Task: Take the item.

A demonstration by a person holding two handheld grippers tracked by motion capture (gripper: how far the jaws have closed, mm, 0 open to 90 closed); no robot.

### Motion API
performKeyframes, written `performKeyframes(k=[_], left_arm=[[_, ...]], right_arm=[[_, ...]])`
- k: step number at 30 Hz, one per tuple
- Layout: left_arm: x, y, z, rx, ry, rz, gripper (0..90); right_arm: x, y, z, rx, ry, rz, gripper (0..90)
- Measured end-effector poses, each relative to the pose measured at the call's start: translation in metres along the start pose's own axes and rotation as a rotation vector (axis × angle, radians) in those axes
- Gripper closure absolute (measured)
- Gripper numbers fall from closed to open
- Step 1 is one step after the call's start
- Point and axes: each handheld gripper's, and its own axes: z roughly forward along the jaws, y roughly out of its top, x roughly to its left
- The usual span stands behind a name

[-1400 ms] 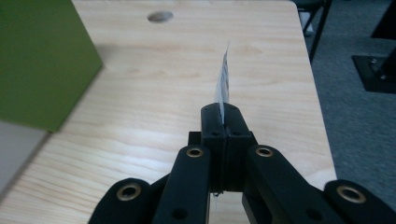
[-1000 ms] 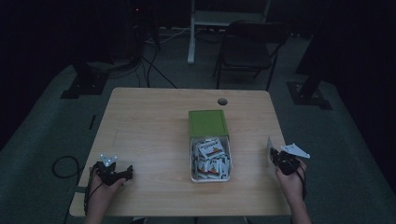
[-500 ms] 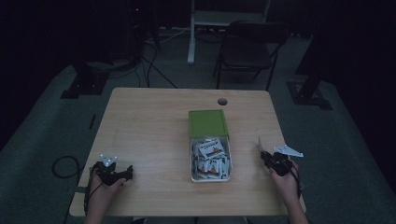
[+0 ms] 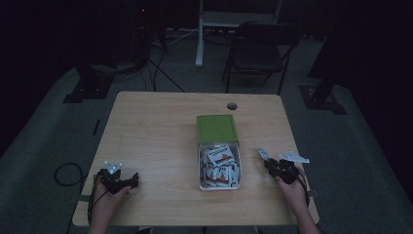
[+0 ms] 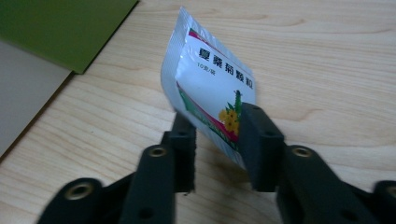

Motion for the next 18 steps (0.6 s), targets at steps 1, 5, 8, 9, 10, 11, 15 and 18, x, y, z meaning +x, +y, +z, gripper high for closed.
performKeyframes(k=[1, 5, 8, 9, 10, 11, 15, 18], left_arm=[[0.0, 0.0, 0.0, 0.0, 0.0, 0.0, 9.0], [0.0, 0.0, 0.0, 0.0, 0.0, 0.0, 9.0], [0.0, 0.0, 0.0, 0.0, 0.0, 0.0, 9.0], [0.0, 0.0, 0.0, 0.0, 0.0, 0.0, 9.0], [0.0, 0.0, 0.0, 0.0, 0.0, 0.0, 9.0], [0.0, 0.0, 0.0, 0.0, 0.0, 0.0, 9.0], [0.0, 0.0, 0.0, 0.0, 0.0, 0.0, 9.0], [0.0, 0.0, 0.0, 0.0, 0.0, 0.0, 9.0]], right_arm=[[-0.0004, -0.0001, 0.0003, 0.001, 0.006, 0.003, 63.0], [-0.002, -0.0002, 0.0009, -0.001, 0.027, 0.001, 52.6], [-0.0019, -0.0003, 0.0013, -0.004, 0.051, -0.005, 46.9], [-0.0015, -0.0002, 0.0013, -0.005, 0.057, -0.011, 44.6], [-0.0009, -0.0001, 0.0013, -0.007, 0.067, -0.012, 43.5], [-0.0004, 0.0001, 0.0009, -0.014, 0.075, -0.009, 42.6], [0.0026, 0.002, -0.0023, -0.039, 0.117, -0.003, 37.6], [0.0045, 0.004, -0.0041, -0.058, 0.148, -0.004, 31.0]])
